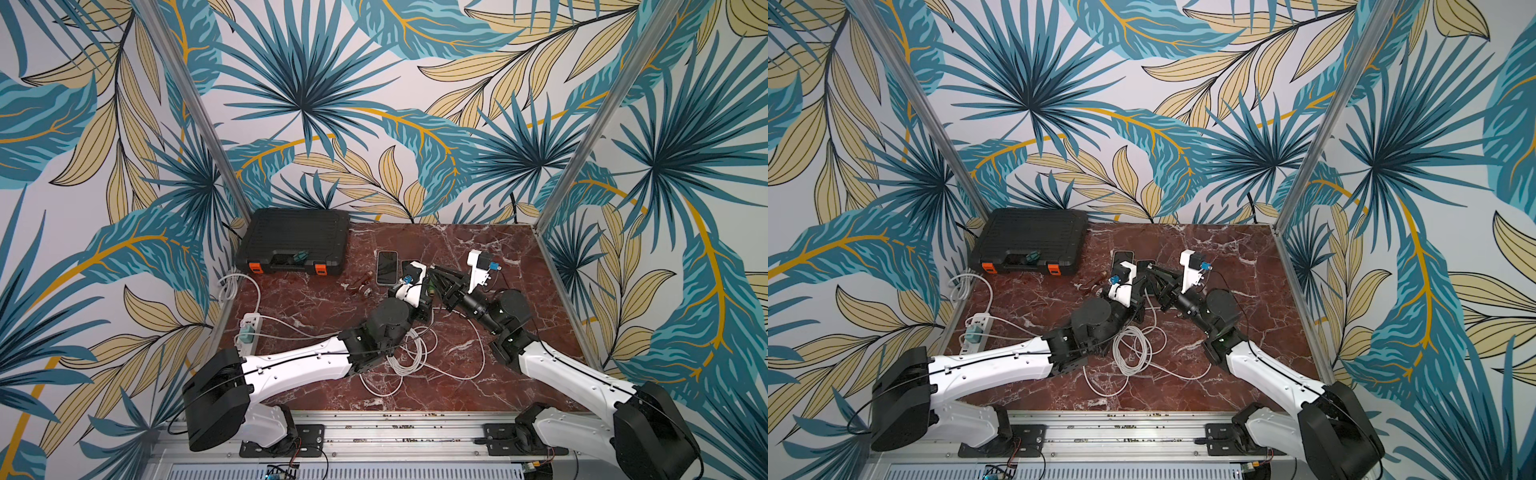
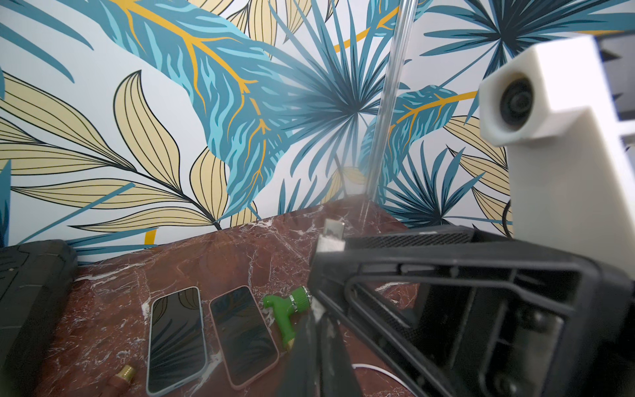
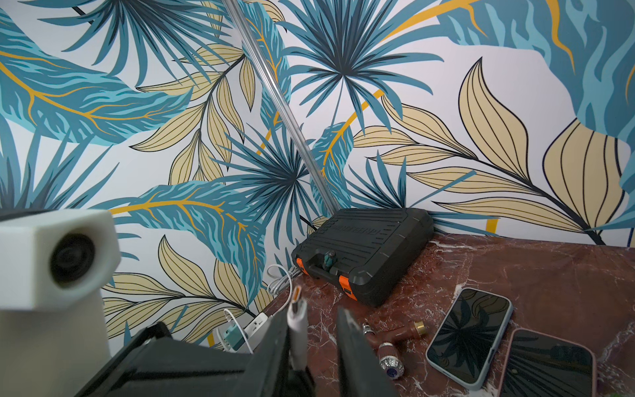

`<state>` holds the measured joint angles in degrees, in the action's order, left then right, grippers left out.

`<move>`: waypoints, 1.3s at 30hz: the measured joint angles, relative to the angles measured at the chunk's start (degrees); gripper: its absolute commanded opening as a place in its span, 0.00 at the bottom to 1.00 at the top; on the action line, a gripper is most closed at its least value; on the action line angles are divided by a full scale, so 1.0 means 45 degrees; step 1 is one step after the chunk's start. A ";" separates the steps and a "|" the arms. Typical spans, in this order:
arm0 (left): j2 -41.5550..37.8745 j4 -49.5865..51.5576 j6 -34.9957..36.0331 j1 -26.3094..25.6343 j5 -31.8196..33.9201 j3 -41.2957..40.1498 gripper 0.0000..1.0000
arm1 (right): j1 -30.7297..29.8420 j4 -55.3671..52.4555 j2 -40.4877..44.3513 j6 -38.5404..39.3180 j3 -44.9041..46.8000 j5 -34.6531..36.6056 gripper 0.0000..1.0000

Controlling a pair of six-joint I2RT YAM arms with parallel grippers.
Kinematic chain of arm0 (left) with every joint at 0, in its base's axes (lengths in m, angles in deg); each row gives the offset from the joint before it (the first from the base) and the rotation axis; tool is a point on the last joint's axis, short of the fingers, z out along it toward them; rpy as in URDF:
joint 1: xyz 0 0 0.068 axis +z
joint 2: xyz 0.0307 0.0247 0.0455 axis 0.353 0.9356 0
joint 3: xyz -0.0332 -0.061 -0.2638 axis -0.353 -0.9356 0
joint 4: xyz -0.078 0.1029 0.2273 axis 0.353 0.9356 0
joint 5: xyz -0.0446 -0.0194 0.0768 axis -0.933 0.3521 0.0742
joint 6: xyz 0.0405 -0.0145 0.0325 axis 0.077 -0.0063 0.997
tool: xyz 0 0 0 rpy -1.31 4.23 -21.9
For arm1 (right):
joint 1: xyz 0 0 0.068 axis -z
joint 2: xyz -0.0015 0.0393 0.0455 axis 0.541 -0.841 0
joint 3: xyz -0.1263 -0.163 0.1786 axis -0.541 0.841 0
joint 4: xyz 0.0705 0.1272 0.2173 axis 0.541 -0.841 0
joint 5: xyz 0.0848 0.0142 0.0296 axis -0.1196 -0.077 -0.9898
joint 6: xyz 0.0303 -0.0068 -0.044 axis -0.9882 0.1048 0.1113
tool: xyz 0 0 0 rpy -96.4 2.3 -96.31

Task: Plug the charging cable into the phone
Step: Pick up the charging cable from the center of the board.

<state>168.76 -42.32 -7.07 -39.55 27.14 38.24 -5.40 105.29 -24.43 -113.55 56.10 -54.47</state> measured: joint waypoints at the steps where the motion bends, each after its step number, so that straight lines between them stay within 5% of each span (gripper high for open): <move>1: 0.0019 -0.0044 0.0005 0.0000 0.0015 0.0000 0.00 | -0.0010 0.0010 -0.0019 -0.0019 0.0000 -0.0034 0.29; 7: 0.0044 -0.0053 0.0044 0.0000 0.0083 0.0000 0.00 | -0.0053 0.0160 -0.0121 -0.0058 0.0000 -0.0117 0.22; 17: 0.0044 -0.0058 0.0039 -0.0005 0.0131 0.0000 0.00 | -0.0097 0.0282 -0.0121 -0.0131 0.0010 -0.0131 0.27; 39: 0.0107 -0.0078 -0.0019 0.0000 0.0160 0.0000 0.00 | -0.0107 0.0510 -0.0117 -0.0214 0.0248 -0.0126 0.19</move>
<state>169.24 -42.67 -7.15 -39.55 27.86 38.24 -5.88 107.58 -24.96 -114.51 57.21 -55.03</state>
